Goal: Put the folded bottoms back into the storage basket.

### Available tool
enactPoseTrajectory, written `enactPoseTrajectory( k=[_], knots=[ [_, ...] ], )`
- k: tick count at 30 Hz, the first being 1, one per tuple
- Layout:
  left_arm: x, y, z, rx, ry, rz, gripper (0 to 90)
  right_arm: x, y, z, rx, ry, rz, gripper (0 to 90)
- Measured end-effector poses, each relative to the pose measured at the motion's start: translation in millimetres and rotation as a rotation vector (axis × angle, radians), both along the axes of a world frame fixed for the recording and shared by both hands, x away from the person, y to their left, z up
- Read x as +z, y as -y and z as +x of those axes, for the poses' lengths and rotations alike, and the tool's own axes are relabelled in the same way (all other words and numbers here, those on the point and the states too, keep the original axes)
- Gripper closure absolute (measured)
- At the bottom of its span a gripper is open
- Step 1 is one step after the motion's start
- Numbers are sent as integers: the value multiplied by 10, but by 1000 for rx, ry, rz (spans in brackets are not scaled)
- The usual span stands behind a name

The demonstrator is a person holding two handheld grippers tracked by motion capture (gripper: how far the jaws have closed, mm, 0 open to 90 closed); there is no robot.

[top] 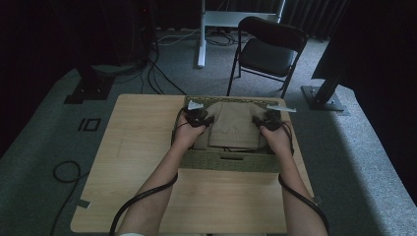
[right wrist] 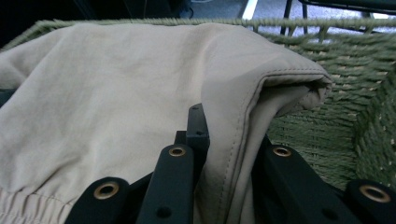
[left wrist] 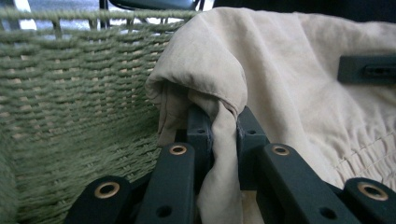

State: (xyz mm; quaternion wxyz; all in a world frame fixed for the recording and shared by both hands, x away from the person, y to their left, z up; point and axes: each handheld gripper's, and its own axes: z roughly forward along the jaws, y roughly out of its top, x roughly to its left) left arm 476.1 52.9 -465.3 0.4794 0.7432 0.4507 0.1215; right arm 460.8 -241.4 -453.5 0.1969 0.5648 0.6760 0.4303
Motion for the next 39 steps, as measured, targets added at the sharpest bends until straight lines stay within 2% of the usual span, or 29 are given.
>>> enactPoseTrajectory(
  k=[2,7,9,11,13,16,17,19,20,21,22,23,24,26,28,30,32,34,37,39],
  knots=[
    [-54,1,21,7,-19,4,814,-66,-7,35,-4,-20,7,793],
    [-168,33,64,2,-63,69,809,-233,-44,92,-4,-67,-17,792],
    [-220,45,78,-3,-91,74,801,-309,-48,104,-12,-97,-27,791],
    [-261,66,83,-4,-79,100,794,-353,-58,114,-19,-115,-53,789],
    [-287,79,90,3,-87,107,788,-360,-72,124,-20,-121,-64,787],
    [-312,102,90,-12,-93,127,759,-409,-71,144,-28,-157,-92,775],
    [-323,103,90,-19,-86,142,745,-417,-74,147,-32,-153,-99,757],
    [-359,116,102,-1,-71,158,611,-432,-68,159,-41,-167,-118,706],
    [-365,119,107,4,-67,160,427,-450,-46,174,-40,-182,-117,575],
    [-371,120,114,13,-58,163,370,-458,-43,180,-37,-183,-115,523],
    [-369,118,116,9,-49,169,332,-457,-35,181,-42,-164,-95,480],
    [-369,118,116,9,-49,169,320,-457,-35,181,-42,-164,-95,480],
    [-342,115,113,23,-24,180,270,-428,-19,190,-28,-102,-85,368],
    [-302,100,112,33,-1,179,218,-407,-16,182,-5,-94,-39,342],
    [-251,83,107,39,16,171,200,-395,-16,180,28,-85,-36,289],
    [-177,75,90,41,28,151,200,-371,-26,175,46,-78,-40,238],
    [-107,69,74,43,43,130,200,-341,-40,173,68,-46,-62,183],
    [-62,74,54,31,49,135,200,-308,-42,167,84,-40,-85,168],
    [0,65,15,16,58,131,200,-236,-31,154,80,-16,-107,143],
    [25,58,-3,12,42,113,200,-174,-19,148,69,3,-107,142]
  ],
)
